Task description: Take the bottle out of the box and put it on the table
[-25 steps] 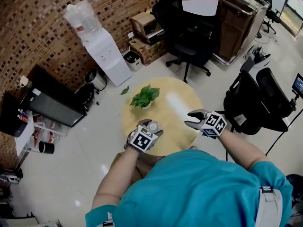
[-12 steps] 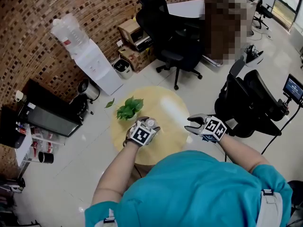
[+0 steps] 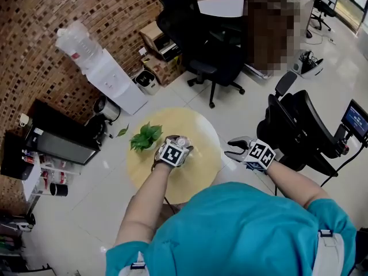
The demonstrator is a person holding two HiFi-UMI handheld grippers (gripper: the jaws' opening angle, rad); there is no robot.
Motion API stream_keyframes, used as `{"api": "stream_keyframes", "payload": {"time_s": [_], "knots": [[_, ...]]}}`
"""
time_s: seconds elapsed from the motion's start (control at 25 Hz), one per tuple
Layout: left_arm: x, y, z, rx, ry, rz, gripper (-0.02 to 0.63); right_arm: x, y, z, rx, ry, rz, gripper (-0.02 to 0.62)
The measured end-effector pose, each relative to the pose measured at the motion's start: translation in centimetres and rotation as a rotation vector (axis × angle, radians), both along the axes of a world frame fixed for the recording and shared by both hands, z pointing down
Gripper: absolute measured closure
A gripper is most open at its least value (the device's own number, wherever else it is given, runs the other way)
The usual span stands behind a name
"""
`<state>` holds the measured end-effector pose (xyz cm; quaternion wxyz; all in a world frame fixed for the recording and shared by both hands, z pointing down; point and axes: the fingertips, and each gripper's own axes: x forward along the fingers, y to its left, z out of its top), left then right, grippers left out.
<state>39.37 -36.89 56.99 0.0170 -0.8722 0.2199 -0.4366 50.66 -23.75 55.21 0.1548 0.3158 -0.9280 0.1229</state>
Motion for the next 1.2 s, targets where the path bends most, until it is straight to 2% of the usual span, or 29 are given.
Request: {"api": "stream_keyframes", "payload": {"time_s": [0.08, 0.2, 0.28, 0.48, 0.56, 0.64, 0.72, 0.84, 0.92, 1.04, 1.2], "knots": [[-0.1, 0.2, 1.8, -0.057, -0.022, 0.013, 0.284, -0.1, -0.4, 0.3, -0.009, -0.006, 0.024, 0.430], [0.6, -0.6, 1.2, -0.004, -0.016, 0.072, 0.284, -0.5, -0.1, 0.3, -0.041, -0.016, 0.060, 0.430], [0.7, -1.2, 1.1, -0.006, 0.003, 0.088, 0.284, -1.0, -0.1, 0.3, -0.057, -0.011, 0.071, 0.430], [-0.3, -3.3, 4.5, -0.125, 0.041, 0.082, 0.281, -2.4, -2.4, 2.4, -0.073, -0.009, 0.119, 0.430], [-1.1, -2.9, 6.5, -0.230, 0.063, 0.049, 0.279, -2.9, -2.3, 2.6, -0.086, -0.011, 0.120, 0.430], [-1.3, -2.4, 6.2, -0.273, 0.102, 0.032, 0.278, -3.2, -1.4, 1.6, -0.098, -0.009, 0.111, 0.430], [-1.4, -1.8, 5.6, -0.273, 0.112, 0.034, 0.276, -3.2, -1.0, 0.1, -0.092, -0.008, 0.116, 0.430], [-0.8, -2.4, 4.5, -0.170, 0.115, 0.067, 0.273, -3.0, -1.5, -0.2, -0.077, -0.009, 0.125, 0.430], [-1.0, -2.0, 5.5, -0.195, 0.124, 0.057, 0.229, -3.1, -1.6, -0.3, -0.068, -0.007, 0.128, 0.430], [-1.8, -0.1, 4.5, -0.225, 0.155, 0.018, 0.181, -3.0, -0.5, -1.5, -0.066, -0.008, 0.126, 0.430], [-4.2, 2.0, 2.3, -0.219, 0.221, -0.031, 0.170, -3.0, 0.9, -3.2, -0.062, -0.026, 0.126, 0.430]]}}
